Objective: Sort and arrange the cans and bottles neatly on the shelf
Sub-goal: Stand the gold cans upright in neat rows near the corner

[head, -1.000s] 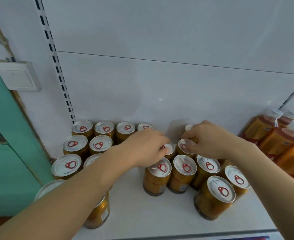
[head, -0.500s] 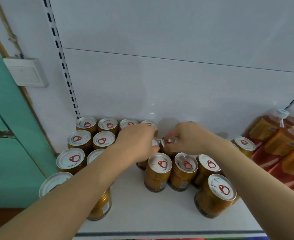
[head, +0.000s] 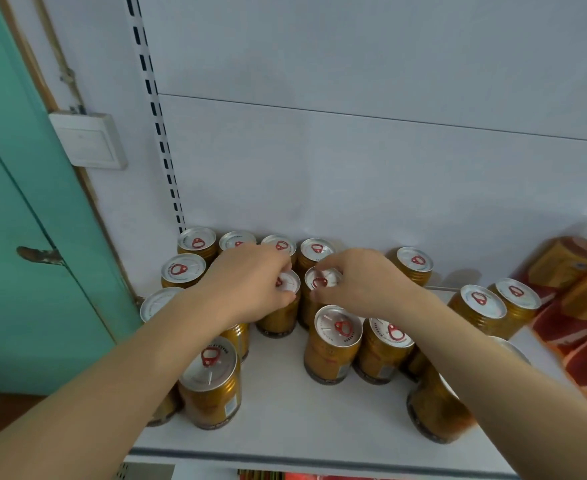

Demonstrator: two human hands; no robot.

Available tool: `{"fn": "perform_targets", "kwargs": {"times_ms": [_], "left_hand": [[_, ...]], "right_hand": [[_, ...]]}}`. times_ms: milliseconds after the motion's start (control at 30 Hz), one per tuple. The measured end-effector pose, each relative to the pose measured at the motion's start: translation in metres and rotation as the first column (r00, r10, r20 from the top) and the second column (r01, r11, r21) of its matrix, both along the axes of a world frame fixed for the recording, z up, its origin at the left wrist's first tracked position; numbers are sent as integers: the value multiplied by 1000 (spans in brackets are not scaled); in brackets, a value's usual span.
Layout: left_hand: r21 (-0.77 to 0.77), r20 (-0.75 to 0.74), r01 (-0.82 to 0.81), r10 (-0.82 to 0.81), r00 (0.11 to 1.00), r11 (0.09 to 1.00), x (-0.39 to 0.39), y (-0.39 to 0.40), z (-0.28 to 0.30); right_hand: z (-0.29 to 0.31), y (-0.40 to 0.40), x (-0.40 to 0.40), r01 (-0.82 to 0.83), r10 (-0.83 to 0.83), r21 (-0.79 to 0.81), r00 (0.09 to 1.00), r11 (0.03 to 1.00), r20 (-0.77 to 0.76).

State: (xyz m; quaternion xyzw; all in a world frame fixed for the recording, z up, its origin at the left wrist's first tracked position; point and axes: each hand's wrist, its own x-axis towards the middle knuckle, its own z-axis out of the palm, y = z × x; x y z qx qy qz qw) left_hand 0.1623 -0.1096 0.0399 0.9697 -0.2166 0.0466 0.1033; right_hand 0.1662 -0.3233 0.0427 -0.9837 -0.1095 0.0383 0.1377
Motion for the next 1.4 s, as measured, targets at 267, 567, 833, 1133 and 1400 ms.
{"fn": "perform_targets", "kwargs": {"times_ms": [267,567,833,1133,1400], "left_hand": [[9,52,-15,14,999,1000,7,8,-6],[-34,8,-7,7,1000,999,14,10,-11],[-99,148,78,-63,987,992,-3,-2,0],[120,141,267,-283,949,956,-65,-48,-8],[113,187,151,-170,967,982,-87,-25,-17]], "right_hand": [[-4,-1,1,79,-80,54,997,995,11],[-10,5,-4,65,-65,-3,997,998,51],[8,-28,-25,-29,30,-11,993,1000,112],[16,-86,-80,-224,239,-313,971,923,11],[3,-53,-92,-211,258,-348,962,914,94]]}}
